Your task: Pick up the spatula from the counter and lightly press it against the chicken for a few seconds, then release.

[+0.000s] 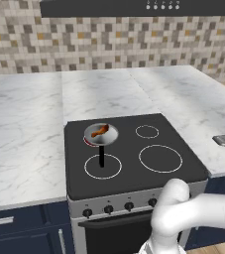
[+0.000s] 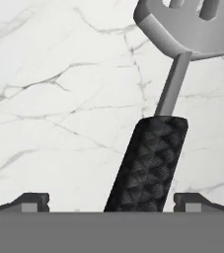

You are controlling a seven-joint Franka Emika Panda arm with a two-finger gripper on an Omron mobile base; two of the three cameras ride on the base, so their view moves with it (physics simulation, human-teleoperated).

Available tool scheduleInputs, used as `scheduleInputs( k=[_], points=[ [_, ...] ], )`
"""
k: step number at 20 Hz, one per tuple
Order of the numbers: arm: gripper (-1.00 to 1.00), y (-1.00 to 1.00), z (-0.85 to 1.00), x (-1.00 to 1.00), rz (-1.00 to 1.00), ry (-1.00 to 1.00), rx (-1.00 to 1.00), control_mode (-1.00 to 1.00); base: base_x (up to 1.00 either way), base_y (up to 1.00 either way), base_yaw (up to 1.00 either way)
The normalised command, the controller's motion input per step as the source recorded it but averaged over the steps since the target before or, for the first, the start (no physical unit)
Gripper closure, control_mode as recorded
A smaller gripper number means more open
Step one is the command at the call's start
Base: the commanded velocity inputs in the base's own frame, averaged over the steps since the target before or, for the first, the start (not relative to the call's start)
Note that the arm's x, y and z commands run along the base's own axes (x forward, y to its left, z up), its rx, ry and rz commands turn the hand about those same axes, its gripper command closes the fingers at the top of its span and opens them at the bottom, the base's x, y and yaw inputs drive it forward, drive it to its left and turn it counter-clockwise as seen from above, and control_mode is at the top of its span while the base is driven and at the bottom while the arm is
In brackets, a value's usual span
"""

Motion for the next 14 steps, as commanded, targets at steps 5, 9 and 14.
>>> scheduleInputs(
  k=[5,9,14],
  points=[
    [-1.0,0.0,-0.26,0.03,0.04,0.02,0.0,-1.0,0.0,0.0,0.0],
    [-1.0,-0.04,-0.22,0.05,0.04,0.0,0.0,-1.0,0.0,0.0,0.0],
    [1.0,-0.03,-0.19,0.04,0.05,0.0,0.0,-1.0,0.0,0.0,0.0]
  ],
)
